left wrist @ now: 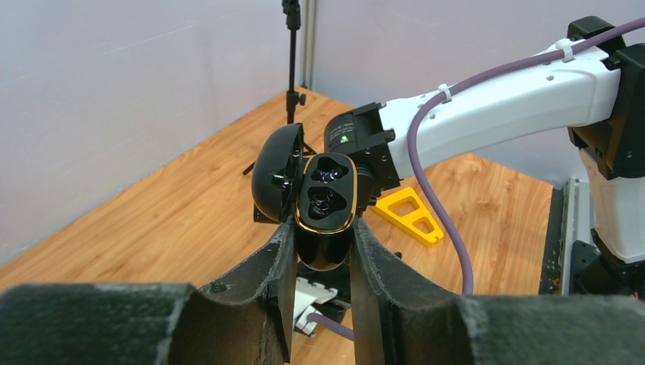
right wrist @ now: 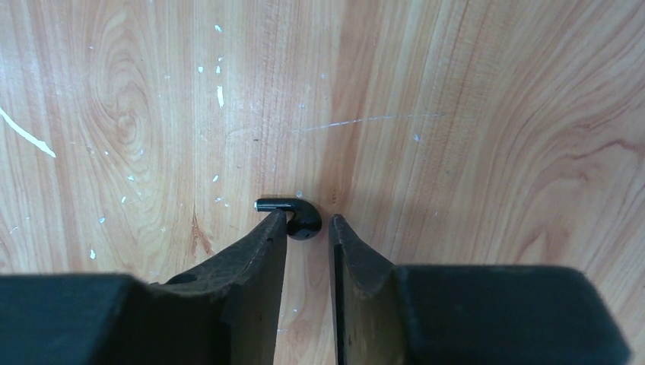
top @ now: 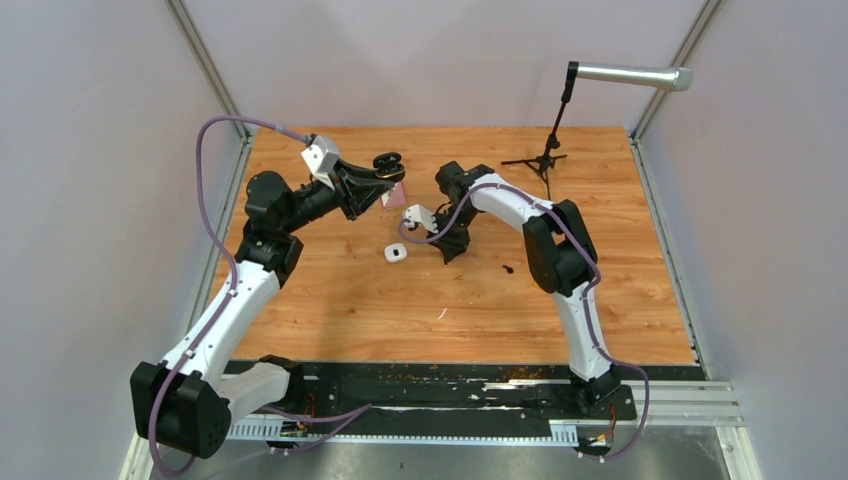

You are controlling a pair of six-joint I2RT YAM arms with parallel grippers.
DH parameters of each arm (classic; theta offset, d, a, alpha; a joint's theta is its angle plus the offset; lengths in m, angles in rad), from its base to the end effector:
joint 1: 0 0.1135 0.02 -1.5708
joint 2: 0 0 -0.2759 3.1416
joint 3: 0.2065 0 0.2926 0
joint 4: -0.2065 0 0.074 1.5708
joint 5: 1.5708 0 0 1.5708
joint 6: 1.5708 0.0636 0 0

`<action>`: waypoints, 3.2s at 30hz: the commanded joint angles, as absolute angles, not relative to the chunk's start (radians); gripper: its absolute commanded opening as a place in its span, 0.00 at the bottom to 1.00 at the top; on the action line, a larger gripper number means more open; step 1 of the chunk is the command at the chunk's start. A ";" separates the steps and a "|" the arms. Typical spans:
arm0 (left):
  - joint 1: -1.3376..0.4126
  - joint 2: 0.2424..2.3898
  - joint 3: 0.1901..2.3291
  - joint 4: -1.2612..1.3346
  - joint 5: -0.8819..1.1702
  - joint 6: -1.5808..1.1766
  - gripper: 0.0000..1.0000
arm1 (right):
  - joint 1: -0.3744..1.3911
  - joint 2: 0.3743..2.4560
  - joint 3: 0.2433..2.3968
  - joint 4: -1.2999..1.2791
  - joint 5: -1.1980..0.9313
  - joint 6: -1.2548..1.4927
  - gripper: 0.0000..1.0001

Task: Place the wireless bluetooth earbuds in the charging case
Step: Pick up the earbud from the center of the board, then place the earbud in the charging case.

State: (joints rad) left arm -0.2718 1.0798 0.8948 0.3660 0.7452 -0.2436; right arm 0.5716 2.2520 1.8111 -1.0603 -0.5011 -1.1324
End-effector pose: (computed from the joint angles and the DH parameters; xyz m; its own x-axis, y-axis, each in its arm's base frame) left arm 0.2786 -0.1224 0.3848 -0.0343 -0.1745 -0.9841 0.8569 0.5016 -0.1188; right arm 0.3934 0.2893 0.1304 0.0989 -0.8806 -0.4634 -0.9730 -0.1832 0.1405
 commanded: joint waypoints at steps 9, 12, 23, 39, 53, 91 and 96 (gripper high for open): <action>-0.262 1.077 0.896 0.384 0.733 -0.231 0.00 | 0.563 2.232 1.789 -1.074 -0.500 -1.108 0.02; -0.262 1.084 0.896 0.395 0.725 -0.235 0.00 | 0.549 2.116 1.746 -1.008 -0.476 -1.048 0.00; -0.264 1.147 0.897 0.479 0.682 -0.271 0.00 | 0.533 1.603 1.603 -0.938 -0.460 -0.983 0.00; -0.351 1.101 0.809 0.596 0.731 -0.310 0.00 | 0.857 1.355 1.651 -0.476 -0.083 -1.070 0.00; -0.359 1.045 0.773 0.614 0.763 -0.333 0.00 | 0.933 1.421 1.640 -0.361 -0.026 -1.184 0.00; -0.359 1.039 0.782 0.603 0.730 -0.359 0.00 | 0.952 1.478 1.672 -0.438 -0.154 -1.189 0.00; -0.359 1.039 0.778 0.601 0.723 -0.359 0.00 | 0.952 1.476 1.672 -0.443 -0.157 -1.189 0.00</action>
State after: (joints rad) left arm -0.3542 1.0599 0.7765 0.5655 0.7372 -0.3435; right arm 0.9478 1.4715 1.6299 -0.4339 -0.1364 -1.2045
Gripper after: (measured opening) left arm 0.344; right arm 0.175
